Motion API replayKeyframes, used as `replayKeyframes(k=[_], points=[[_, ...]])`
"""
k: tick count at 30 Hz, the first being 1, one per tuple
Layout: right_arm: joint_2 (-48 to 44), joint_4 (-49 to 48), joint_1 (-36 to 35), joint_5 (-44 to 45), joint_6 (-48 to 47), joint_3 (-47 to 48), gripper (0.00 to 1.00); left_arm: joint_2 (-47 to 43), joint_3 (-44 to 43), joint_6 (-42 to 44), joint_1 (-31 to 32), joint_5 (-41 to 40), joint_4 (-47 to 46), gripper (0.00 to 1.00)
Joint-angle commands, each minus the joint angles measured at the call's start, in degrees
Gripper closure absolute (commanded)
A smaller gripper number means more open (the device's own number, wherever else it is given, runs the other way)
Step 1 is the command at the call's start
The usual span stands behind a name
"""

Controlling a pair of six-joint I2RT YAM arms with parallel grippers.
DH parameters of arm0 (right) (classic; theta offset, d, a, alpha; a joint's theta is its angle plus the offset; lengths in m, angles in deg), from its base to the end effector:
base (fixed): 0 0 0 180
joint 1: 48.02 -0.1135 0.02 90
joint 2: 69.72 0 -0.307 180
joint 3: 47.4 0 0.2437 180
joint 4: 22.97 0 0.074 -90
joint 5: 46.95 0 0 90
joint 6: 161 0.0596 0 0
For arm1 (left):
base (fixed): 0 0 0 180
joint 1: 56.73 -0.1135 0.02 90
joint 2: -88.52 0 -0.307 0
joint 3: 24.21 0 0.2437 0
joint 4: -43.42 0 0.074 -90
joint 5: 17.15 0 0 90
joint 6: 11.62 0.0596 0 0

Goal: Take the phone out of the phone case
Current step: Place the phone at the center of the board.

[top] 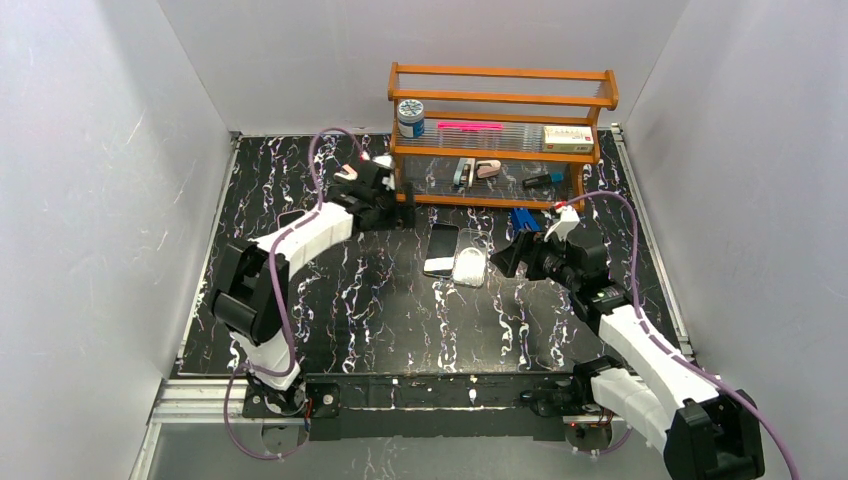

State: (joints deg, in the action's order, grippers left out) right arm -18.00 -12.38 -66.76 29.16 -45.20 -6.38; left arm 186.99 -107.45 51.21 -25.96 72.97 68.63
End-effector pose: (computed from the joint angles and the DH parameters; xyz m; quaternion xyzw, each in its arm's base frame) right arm 0.1774 0.0753 0.2614 -0.0176 0.8221 0.3047 0.4806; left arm 0.3454 -0.2058 0.2665 0.0290 0.9075 -0.2038 0.3662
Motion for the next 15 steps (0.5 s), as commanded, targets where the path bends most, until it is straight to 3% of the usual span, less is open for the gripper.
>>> replayKeyframes(k=[1, 15], points=[[-3.25, -2.68, 0.11, 0.81, -2.19, -1.63, 0.01, -0.39, -4.25, 4.39, -6.83, -10.57, 10.28, 0.02], [-5.68, -4.17, 0.09, 0.64, -3.45, -3.38, 0.01, 14.88, -19.29, 19.16, -16.28, -14.81, 15.41, 0.02]])
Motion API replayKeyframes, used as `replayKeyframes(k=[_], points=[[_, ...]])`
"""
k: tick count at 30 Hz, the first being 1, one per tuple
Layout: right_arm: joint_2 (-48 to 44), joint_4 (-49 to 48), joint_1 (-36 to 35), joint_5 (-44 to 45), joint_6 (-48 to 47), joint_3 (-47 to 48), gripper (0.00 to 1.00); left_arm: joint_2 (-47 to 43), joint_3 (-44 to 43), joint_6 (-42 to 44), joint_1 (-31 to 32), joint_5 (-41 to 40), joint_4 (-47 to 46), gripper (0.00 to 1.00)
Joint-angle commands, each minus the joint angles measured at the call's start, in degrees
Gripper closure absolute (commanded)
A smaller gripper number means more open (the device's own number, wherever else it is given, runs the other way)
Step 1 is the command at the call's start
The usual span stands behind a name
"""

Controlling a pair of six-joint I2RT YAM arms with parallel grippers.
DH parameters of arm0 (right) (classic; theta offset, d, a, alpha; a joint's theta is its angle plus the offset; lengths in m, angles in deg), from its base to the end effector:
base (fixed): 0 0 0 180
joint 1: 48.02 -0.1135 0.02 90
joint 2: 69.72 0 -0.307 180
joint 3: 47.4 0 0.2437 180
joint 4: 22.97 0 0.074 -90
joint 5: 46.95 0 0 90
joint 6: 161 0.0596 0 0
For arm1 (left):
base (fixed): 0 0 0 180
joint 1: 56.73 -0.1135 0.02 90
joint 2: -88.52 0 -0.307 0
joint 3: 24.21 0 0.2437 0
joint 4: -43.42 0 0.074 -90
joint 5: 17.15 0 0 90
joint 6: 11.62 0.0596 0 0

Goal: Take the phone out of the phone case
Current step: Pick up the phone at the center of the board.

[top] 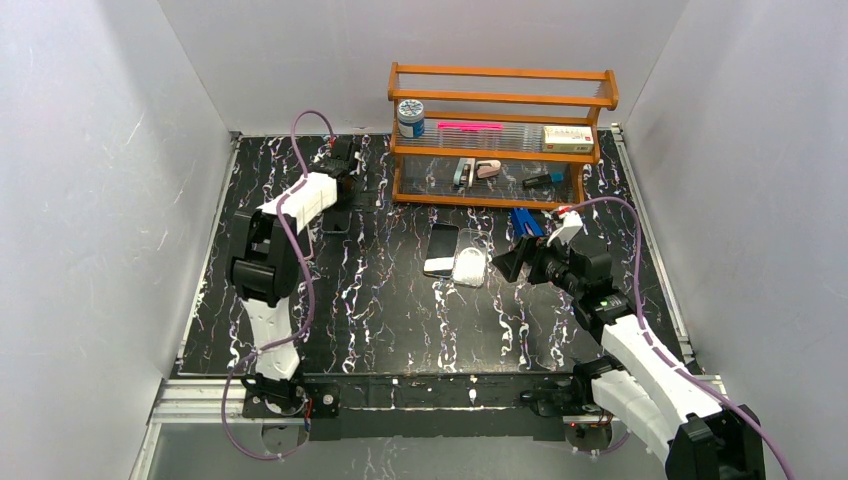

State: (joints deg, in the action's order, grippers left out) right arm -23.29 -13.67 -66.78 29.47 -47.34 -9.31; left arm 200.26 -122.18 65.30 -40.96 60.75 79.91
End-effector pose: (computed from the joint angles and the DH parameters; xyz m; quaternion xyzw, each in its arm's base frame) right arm 0.1614 0.0696 0.2606 -0.0355 0.8038 0.3010 0.5119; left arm 0.4412 -0.1116 0.2389 -0.0139 0.9358 0.0118 0.3520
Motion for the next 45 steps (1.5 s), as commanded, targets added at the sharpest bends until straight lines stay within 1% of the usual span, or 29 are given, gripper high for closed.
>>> replayKeyframes(k=[1, 5, 8, 16, 20, 23, 25, 29, 32, 34, 36, 37, 40, 43, 45], points=[[-0.32, -2.87, 0.09, 0.33, -1.26, -0.46, 0.01, 2.66, -5.69, 5.23, -1.73, -2.66, 4.78, 0.02], [0.4, -3.13, 0.07, -0.06, -1.44, -0.38, 0.01, 6.17, -9.57, 4.19, -4.04, -0.58, 5.61, 0.02], [0.61, -2.98, 0.12, -0.11, -1.62, -0.17, 0.01, 8.9, -12.3, 4.28, -4.59, 1.2, 6.57, 0.02], [0.89, -3.18, 0.09, -0.4, -1.73, -0.03, 0.01, 14.69, -17.54, 5.11, -5.91, 1.89, 9.26, 0.02], [0.89, -2.69, 0.11, -0.72, -1.69, 0.3, 0.01, 16.99, -18.92, 5.34, -6.02, 4.4, 10.58, 0.02], [0.22, -2.02, 0.05, -0.91, -1.7, 0.44, 0.01, 18.05, -18.49, 5.17, -6.01, 4.24, 11.0, 0.04], [-0.26, -1.91, 0.07, -1.0, -1.54, 0.51, 0.01, 18.85, -18.21, 5.13, -6.1, 4.5, 11.85, 0.1], [-0.38, -1.04, 0.08, -2.09, -1.52, 1.14, 0.02, 18.82, -15.84, 3.71, -6.1, 7.49, 13.38, 0.31], [0.3, -0.01, 0.04, -3.13, -2.12, 1.64, 0.02, 14.97, -9.7, 1.17, -5.93, 9.54, 10.75, 0.48], [0.79, -0.45, 0.04, -5.45, -1.51, 1.58, 0.03, 10.52, -4.51, -1.26, -5.85, 11.54, 8.78, 0.57], [1.14, -1.55, -0.13, -7.42, -0.51, 1.03, 0.03, 6.26, 0.89, -4.58, -5.73, 12.09, 6.54, 0.62], [1.35, -2.1, -0.35, -8.1, 0.11, 0.7, 0.03, 3.93, 5.03, -6.3, -5.55, 14.14, 4.97, 0.64], [1.79, -3.3, -1.5, -9.39, 2.07, 0.15, 0.03, -2.53, 13.66, -11.0, -4.86, 17.74, -0.21, 0.7], [1.9, -5.65, -3.63, -9.51, 4.88, -1.03, 0.04, -8.18, 21.63, -15.13, -4.41, 21.8, -5.6, 0.77], [2.41, -7.48, -6.35, -8.72, 6.83, -1.84, 0.05, -11.67, 26.56, -18.14, -3.79, 24.32, -9.75, 0.8]])
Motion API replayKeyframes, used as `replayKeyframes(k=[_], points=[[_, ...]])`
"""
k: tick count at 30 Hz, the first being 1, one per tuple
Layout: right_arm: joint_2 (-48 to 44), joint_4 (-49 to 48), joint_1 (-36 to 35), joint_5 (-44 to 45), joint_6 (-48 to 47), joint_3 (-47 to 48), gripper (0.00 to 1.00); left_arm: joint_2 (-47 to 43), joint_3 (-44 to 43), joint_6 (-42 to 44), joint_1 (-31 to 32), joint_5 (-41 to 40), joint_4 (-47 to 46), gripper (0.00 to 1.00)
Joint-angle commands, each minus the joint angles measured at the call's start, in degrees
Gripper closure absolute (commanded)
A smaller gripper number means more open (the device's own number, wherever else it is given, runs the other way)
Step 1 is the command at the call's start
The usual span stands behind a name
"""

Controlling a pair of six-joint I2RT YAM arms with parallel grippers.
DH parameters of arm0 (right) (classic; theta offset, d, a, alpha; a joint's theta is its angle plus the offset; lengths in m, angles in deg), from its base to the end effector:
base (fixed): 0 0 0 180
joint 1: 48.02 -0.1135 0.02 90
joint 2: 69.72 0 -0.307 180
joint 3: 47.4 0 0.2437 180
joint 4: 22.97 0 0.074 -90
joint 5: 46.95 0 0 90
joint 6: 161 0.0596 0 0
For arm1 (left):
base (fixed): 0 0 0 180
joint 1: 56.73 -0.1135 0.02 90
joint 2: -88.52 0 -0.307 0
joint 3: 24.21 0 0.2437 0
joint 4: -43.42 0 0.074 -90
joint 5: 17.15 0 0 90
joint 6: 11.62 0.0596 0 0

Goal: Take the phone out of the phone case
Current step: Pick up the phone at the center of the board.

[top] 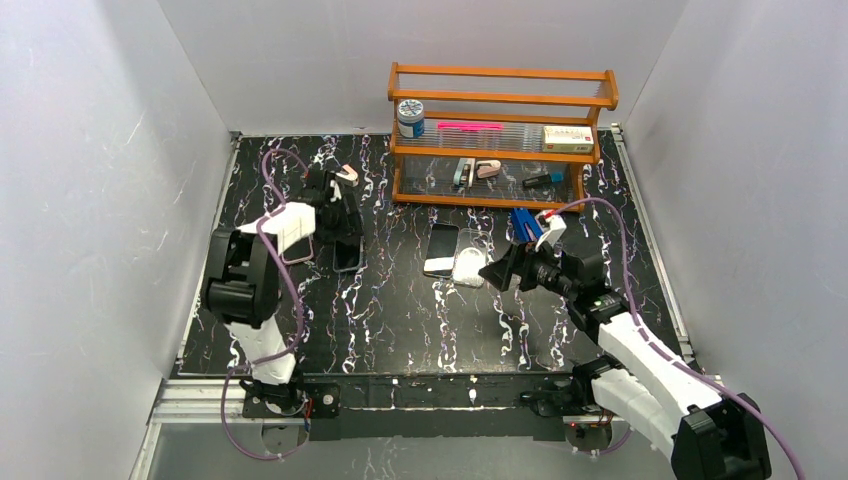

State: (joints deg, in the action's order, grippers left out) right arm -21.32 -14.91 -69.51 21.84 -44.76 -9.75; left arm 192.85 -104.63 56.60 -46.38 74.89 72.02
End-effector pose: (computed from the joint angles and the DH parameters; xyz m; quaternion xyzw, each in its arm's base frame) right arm 0.1580 0.0854 0.2558 -0.0739 0.8030 0.3683 0.4626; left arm 0.3932 -0.0740 0.2062 -0.0886 0.9427 -0.1051 0.3041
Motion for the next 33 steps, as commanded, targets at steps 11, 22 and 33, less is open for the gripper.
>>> replayKeyframes(k=[11, 22, 33], points=[[11.81, -21.72, -22.46, 10.26, 13.24, -2.65, 0.09, -19.08, 30.77, -28.65, 11.16, 10.41, -25.73, 0.9], [30.56, -30.38, -33.25, 16.37, 16.48, 3.93, 0.14, -24.1, 41.78, -39.44, 17.95, 6.36, -39.87, 0.92], [43.26, -34.56, -35.3, 19.02, 17.84, 11.45, 0.23, -28.18, 44.7, -40.59, 19.22, 6.4, -42.2, 0.91]])
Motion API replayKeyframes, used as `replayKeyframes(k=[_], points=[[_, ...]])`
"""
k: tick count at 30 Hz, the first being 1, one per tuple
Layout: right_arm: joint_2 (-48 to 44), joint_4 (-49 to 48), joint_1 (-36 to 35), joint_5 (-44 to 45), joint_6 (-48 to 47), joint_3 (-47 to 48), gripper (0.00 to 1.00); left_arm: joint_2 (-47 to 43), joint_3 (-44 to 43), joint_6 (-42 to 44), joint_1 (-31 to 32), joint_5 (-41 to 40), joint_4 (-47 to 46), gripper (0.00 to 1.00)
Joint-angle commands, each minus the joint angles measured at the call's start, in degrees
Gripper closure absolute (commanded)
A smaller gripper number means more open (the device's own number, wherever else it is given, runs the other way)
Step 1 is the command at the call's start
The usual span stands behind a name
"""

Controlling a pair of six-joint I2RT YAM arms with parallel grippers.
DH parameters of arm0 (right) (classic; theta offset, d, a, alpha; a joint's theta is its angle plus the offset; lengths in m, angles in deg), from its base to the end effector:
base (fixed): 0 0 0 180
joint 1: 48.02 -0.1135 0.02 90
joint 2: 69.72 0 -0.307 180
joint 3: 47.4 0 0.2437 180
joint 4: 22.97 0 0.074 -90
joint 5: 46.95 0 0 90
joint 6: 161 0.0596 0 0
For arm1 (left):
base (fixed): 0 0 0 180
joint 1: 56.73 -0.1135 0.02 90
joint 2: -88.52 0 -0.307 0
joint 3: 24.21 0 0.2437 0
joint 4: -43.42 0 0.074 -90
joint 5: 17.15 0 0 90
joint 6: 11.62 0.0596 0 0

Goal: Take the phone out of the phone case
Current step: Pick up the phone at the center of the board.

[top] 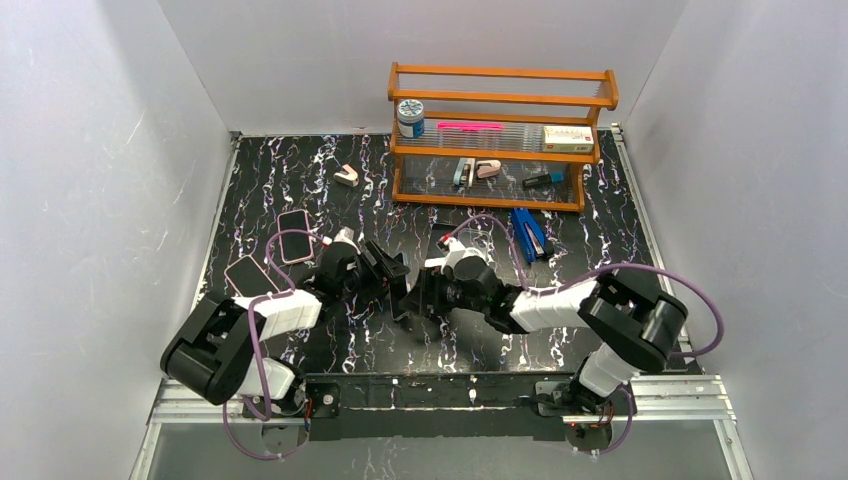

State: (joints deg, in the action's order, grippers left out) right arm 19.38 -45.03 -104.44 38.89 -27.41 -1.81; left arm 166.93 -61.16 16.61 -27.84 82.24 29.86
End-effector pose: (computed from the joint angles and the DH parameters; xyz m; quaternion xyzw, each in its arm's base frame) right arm 0.1712 0.2658 0.2039 -0.1126 0.8183 0.4504 0.3387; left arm 0.2215 -0.1333 0.1907 -0.2012 0.8309 -0.4149 0.3115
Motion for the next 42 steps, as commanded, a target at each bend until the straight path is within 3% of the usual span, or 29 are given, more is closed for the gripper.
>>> replayKeyframes(k=[1, 5, 9, 13, 20, 24, 33, 42], points=[[3.39, -4.66, -0.39, 1.98, 0.59, 4.01, 0.25, -2.49, 1.39, -0.62, 0.73, -0.95, -0.05, 0.91], [5.64, -5.57, -0.36, 1.69, 0.96, 5.3, 0.38, -3.7, 1.86, -0.59, 0.81, -0.95, -0.13, 0.91], [5.16, -6.25, -0.4, 1.94, 1.39, 4.85, 0.67, -5.16, 1.89, 0.32, 0.82, -0.53, -0.08, 0.82], [2.43, -6.03, -0.33, 2.11, 2.28, 3.36, 0.98, -7.52, 1.09, 1.93, 0.82, -0.45, 1.07, 0.64], [-7.18, -4.73, 2.39, 1.37, 2.41, -0.88, 0.99, -13.58, -1.67, 7.78, 0.42, 1.12, 3.71, 0.21], [-12.87, -5.64, 7.05, -3.66, 3.09, -4.05, 0.99, -15.88, -3.95, 11.93, 0.3, 3.73, 5.62, 0.1], [-22.14, -14.5, 18.2, -19.94, 6.77, -10.25, 0.99, -17.88, -3.54, 13.33, 0.21, 12.18, -2.65, 0.07], [-21.79, -28.88, 22.96, -30.63, 13.99, -12.31, 0.99, -14.68, -4.29, 8.92, 0.3, 18.6, -9.75, 0.12]])
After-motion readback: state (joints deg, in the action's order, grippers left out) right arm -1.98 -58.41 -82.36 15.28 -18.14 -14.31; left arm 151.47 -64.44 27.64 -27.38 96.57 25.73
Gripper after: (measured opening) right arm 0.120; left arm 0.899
